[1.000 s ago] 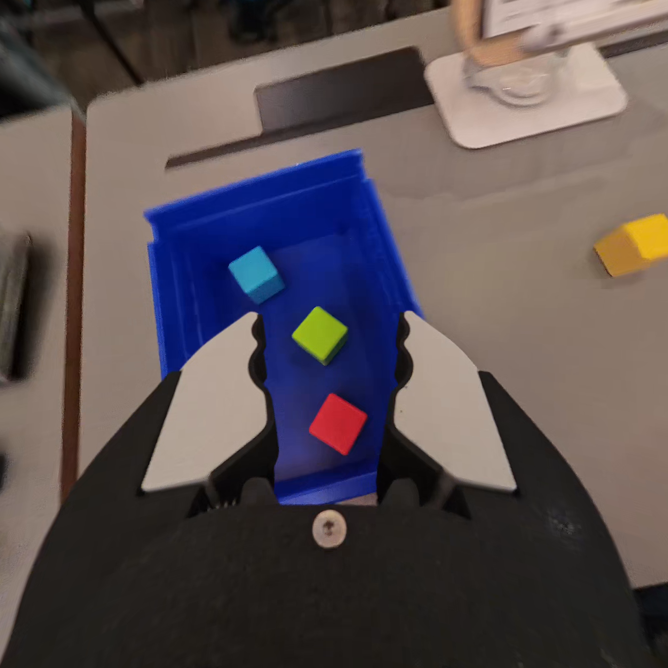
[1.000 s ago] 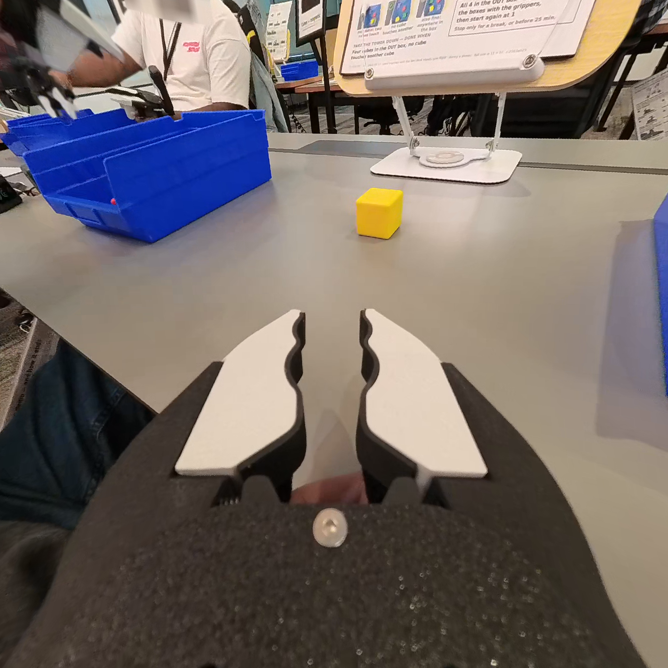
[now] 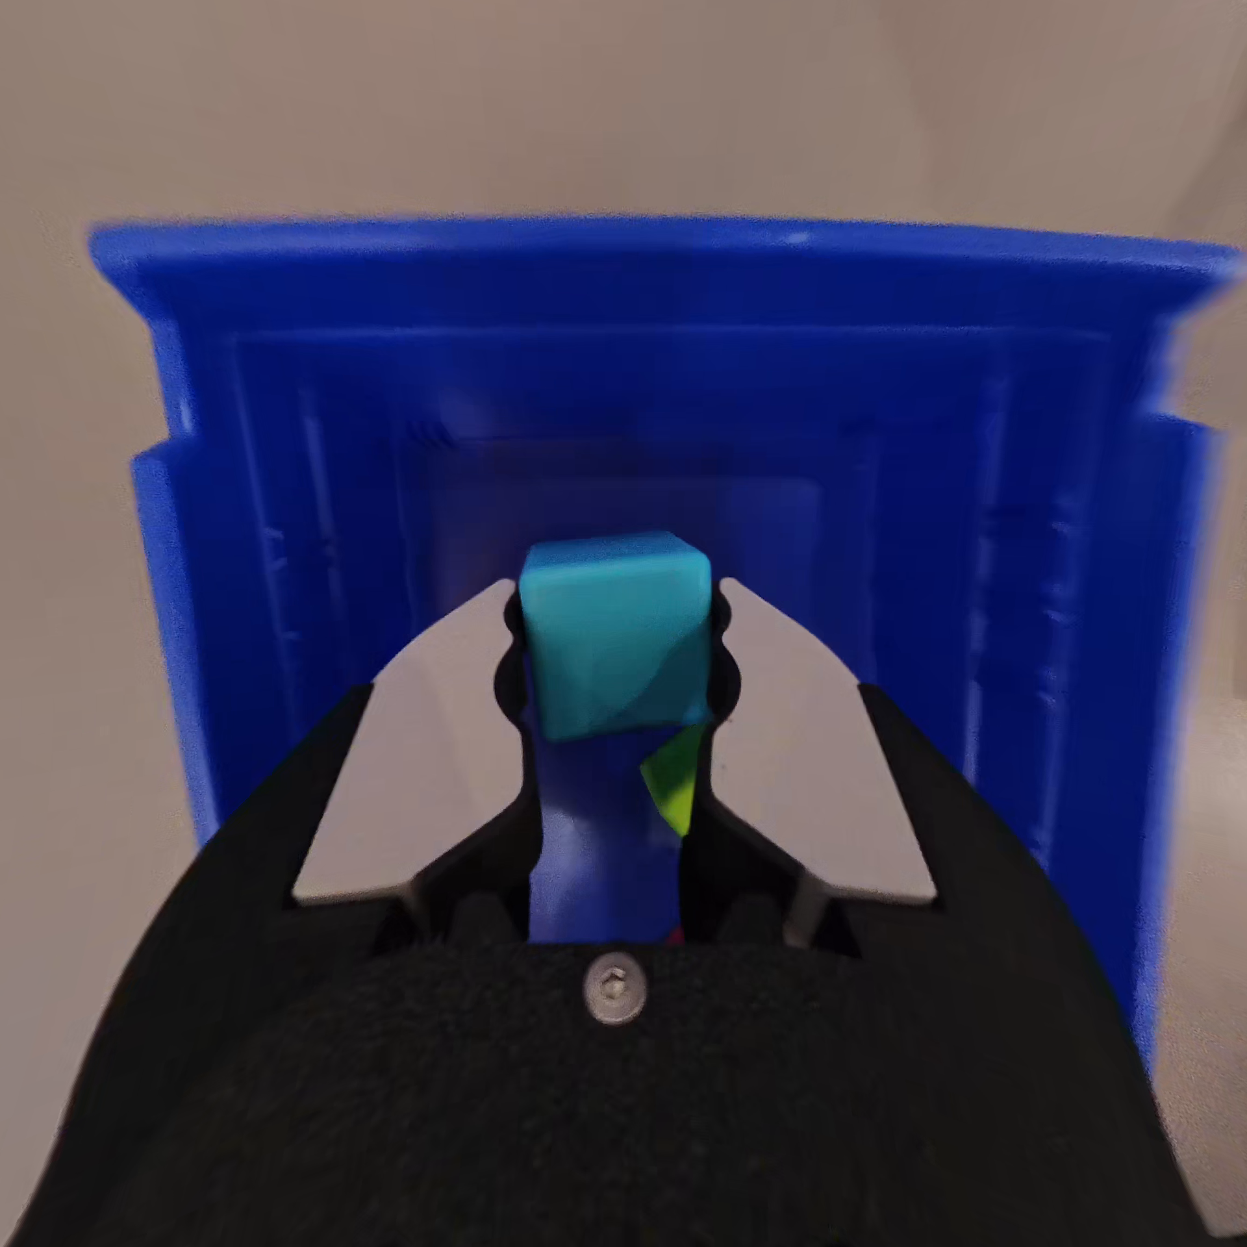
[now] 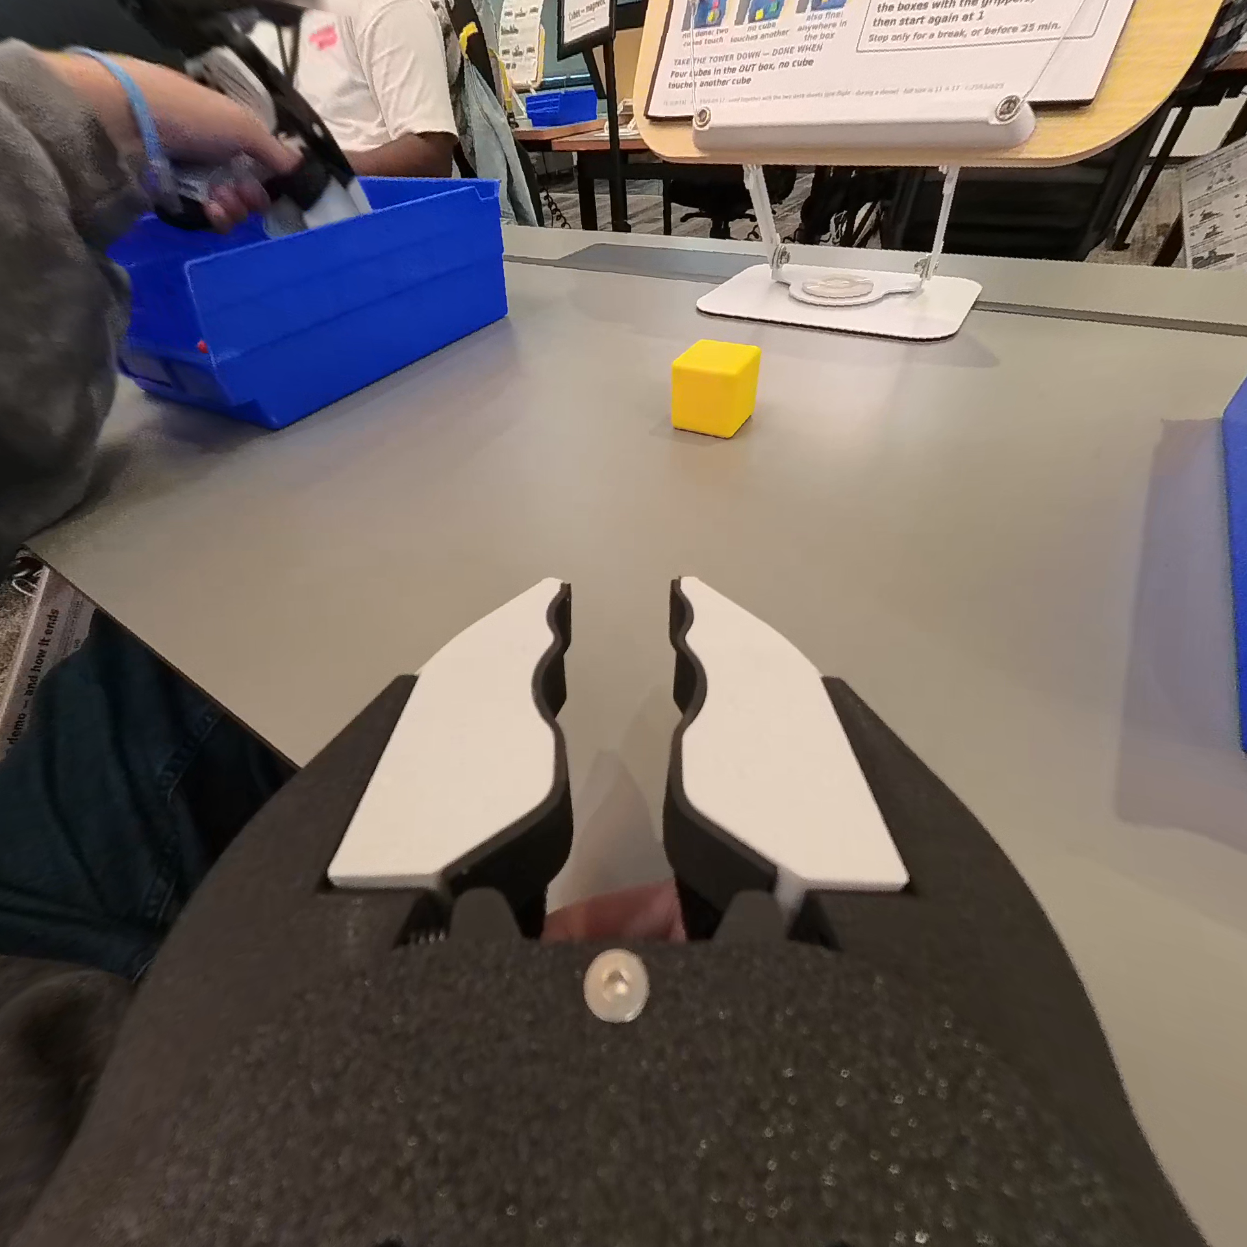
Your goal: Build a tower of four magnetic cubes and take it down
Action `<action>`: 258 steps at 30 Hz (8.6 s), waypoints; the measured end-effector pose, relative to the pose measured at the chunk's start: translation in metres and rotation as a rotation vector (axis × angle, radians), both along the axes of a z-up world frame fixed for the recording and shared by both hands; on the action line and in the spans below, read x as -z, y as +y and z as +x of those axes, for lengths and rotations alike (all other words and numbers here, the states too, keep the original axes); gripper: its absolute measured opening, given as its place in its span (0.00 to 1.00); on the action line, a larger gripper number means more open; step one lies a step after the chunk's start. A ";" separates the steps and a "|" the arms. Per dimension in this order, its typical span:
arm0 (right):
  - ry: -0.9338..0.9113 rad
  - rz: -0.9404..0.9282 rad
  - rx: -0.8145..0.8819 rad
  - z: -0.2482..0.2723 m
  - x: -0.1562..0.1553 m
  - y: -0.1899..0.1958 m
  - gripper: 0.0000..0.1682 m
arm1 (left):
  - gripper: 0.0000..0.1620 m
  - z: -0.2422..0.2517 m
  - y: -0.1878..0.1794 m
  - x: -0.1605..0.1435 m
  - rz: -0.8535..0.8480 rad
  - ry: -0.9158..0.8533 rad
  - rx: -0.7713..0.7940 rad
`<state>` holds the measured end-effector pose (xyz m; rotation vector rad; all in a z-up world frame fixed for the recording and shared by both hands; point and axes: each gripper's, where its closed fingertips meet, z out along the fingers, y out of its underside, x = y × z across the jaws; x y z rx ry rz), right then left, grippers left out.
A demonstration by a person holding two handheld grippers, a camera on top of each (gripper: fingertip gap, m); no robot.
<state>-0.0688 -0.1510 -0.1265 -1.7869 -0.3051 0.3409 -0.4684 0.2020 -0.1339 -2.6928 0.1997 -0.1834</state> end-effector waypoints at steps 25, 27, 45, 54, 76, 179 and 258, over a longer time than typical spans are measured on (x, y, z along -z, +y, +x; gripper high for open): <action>0.008 0.029 0.040 0.009 -0.006 0.001 0.19 | 0.31 0.330 -0.207 -0.006 0.026 0.228 1.519; 0.011 0.030 0.041 0.009 -0.006 0.001 0.19 | 0.31 0.343 -0.202 0.005 0.010 0.223 1.526; 0.012 0.018 0.028 0.007 -0.004 0.001 0.19 | 0.31 0.372 -0.140 -0.026 0.035 0.297 1.551; 0.015 0.014 0.025 0.007 -0.004 0.001 0.19 | 0.31 0.369 -0.131 0.008 -0.099 0.298 1.579; 0.025 0.010 0.016 0.005 -0.003 0.000 0.18 | 0.36 0.095 -0.201 -0.108 0.375 0.319 0.909; 0.004 -0.002 0.018 0.004 0.000 0.002 0.17 | 0.30 0.023 -0.087 0.020 -0.145 0.393 0.958; -0.023 0.007 0.018 0.003 0.000 0.000 0.17 | 0.45 0.321 -0.182 -0.049 0.752 -0.764 1.028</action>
